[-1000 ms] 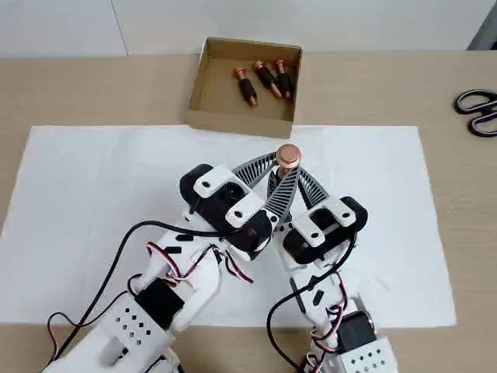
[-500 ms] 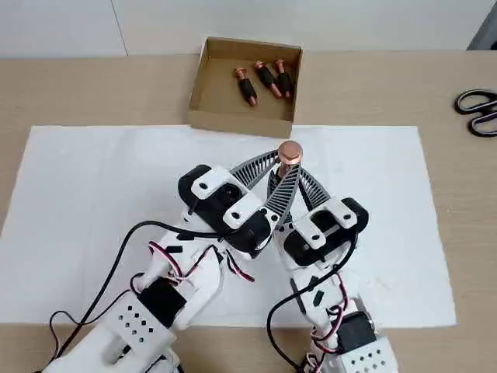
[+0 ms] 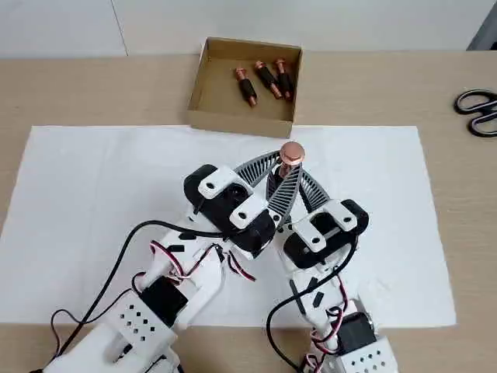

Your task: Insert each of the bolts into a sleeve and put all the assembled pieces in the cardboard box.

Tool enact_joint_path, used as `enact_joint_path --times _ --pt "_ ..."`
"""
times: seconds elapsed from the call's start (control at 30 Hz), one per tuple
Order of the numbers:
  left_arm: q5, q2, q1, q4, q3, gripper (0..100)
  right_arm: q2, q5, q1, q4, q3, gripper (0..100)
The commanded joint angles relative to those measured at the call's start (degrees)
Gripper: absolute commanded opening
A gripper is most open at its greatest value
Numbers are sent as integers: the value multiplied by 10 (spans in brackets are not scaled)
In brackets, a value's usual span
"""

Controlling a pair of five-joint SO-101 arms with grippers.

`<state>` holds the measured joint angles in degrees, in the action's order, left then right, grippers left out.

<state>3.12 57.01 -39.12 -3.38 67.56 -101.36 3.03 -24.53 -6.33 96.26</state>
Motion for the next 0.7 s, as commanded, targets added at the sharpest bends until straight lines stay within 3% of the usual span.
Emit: enact_joint_path --times 0.0,0.1,0.27,0.53,0.67 --pt "4 8 -11 33 3 6 -8 3 0 0 3 5" --pt "5 10 -9 90 3 7 -8 3 0 0 3 5" --pt "6 10 -8 98 -5 13 -8 3 0 0 3 5" --pt "6 10 -7 239 -49 265 -8 3 0 0 3 5" --pt "6 10 4 239 -65 286 -8 3 0 0 3 5"
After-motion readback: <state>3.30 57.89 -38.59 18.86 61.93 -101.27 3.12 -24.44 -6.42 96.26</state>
